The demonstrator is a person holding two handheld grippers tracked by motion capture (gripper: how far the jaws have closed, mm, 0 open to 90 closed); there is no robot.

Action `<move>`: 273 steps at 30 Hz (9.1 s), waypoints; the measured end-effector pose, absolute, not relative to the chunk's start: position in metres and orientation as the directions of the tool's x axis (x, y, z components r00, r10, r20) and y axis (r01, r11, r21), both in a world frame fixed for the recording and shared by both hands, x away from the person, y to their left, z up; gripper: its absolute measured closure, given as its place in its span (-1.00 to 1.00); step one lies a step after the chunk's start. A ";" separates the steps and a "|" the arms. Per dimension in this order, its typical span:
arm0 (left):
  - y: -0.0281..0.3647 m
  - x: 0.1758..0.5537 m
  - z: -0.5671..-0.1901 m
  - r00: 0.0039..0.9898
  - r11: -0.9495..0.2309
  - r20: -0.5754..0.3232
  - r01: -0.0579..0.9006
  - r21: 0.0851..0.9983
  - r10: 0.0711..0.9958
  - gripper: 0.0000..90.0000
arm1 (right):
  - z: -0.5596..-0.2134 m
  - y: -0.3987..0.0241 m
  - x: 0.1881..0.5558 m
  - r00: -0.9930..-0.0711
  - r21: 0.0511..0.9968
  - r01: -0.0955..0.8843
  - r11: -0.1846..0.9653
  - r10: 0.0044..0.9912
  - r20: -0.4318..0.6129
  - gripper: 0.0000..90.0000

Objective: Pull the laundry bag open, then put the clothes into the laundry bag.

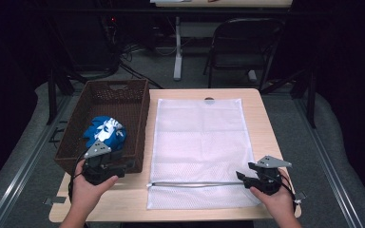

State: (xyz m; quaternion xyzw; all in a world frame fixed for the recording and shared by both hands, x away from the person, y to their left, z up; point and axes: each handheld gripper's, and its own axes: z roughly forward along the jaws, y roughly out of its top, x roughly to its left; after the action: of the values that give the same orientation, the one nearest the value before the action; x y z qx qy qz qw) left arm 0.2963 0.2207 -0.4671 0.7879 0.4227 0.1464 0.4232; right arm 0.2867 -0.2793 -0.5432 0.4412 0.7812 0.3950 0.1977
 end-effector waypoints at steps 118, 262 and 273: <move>0.269 0.473 -0.463 0.206 -0.133 -0.118 0.885 0.446 0.971 -0.50 | -0.550 -0.275 0.288 -0.543 0.763 0.561 0.321 0.838 0.047 -0.23; 0.275 0.500 -0.538 0.122 -0.101 -0.079 0.969 0.227 0.989 -0.21 | -0.548 -0.278 0.285 -0.539 0.767 0.559 0.316 0.841 0.046 -0.23; 0.278 0.499 -0.536 0.134 -0.108 -0.092 0.963 0.246 0.987 -0.02 | -0.548 -0.277 0.286 -0.541 0.766 0.559 0.318 0.839 0.047 -0.23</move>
State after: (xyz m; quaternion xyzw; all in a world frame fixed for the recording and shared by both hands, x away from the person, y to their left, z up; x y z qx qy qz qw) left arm 0.4986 0.2775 -0.5363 0.7427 0.6564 0.0473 0.1235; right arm 0.2855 -0.2771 -0.5483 0.4422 0.7907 0.3815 0.1837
